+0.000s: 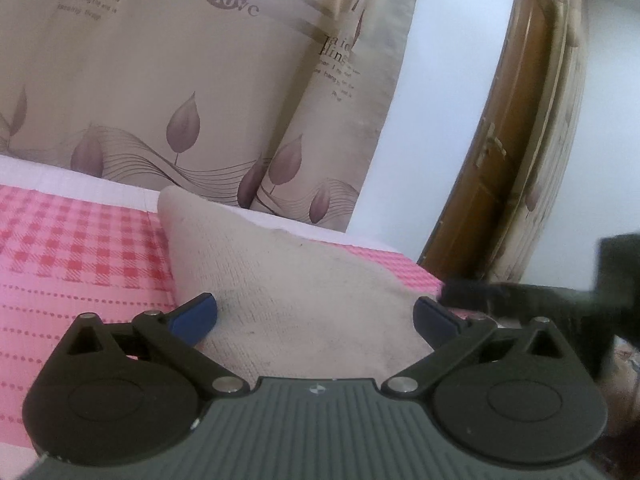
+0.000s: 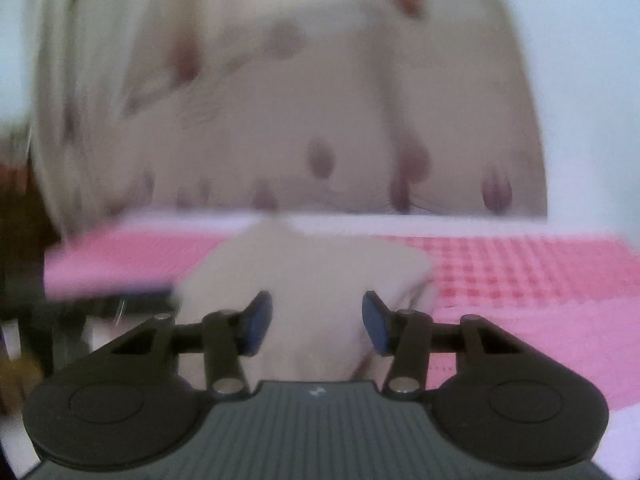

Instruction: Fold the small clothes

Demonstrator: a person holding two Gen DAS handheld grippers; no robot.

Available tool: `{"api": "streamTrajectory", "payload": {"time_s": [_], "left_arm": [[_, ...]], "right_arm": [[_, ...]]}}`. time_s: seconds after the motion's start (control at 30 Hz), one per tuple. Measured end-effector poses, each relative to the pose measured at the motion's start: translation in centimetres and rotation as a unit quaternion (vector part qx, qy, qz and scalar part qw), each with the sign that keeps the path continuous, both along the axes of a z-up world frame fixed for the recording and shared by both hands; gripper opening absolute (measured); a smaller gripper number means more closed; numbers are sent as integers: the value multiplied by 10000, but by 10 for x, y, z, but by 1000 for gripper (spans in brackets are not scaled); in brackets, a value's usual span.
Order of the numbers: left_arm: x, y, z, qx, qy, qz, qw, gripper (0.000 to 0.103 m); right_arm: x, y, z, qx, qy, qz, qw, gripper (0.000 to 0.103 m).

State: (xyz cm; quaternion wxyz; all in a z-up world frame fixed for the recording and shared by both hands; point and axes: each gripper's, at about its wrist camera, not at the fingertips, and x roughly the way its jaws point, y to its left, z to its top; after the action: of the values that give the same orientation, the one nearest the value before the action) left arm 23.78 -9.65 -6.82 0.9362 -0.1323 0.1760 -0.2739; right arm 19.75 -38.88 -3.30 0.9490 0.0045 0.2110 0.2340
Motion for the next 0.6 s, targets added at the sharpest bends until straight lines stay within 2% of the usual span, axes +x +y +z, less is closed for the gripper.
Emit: {"api": "streamTrajectory", "payload": {"time_s": [0.03, 0.1, 0.17, 0.2, 0.27, 0.33, 0.4, 0.47, 0.53, 0.57, 0.6], "left_arm": [[0, 0, 0, 9, 2, 9, 10000, 103], [-1, -1, 0, 24, 10, 20, 10000, 103], [-2, 0, 1, 48, 32, 23, 10000, 103], [-2, 0, 1, 68, 33, 44, 10000, 103], [-2, -1, 1, 100, 51, 82, 9999, 103], [-2, -1, 0, 121, 67, 119, 9998, 103], [-1, -1, 0, 175, 102, 208, 9996, 103], [3, -3, -1, 292, 255, 366, 9986, 103], [9, -4, -3, 395, 494, 493, 9968, 103], [11, -4, -4, 426, 583, 543, 9959, 103], [11, -4, -5, 436, 594, 572, 9956, 103]], "right_arm": [[-4, 9, -6, -495, 43, 39, 9988, 47], [7, 8, -35, -1149, 586, -239, 9914, 49], [14, -23, -45, -135, 999, -357, 9943, 50], [16, -28, -44, 65, 1131, -367, 9929, 50], [14, -28, -44, 91, 1132, -436, 9926, 53], [12, -31, -43, 357, 1189, -467, 9912, 53], [-1, -35, -33, 688, 969, -636, 9909, 53], [-14, -32, -16, 797, 514, -776, 9925, 54], [-21, -20, 5, 794, 5, -777, 9938, 64], [-20, -13, 14, 767, -161, -714, 9944, 74], [-15, -5, 20, 701, -279, -675, 9949, 79]]}}
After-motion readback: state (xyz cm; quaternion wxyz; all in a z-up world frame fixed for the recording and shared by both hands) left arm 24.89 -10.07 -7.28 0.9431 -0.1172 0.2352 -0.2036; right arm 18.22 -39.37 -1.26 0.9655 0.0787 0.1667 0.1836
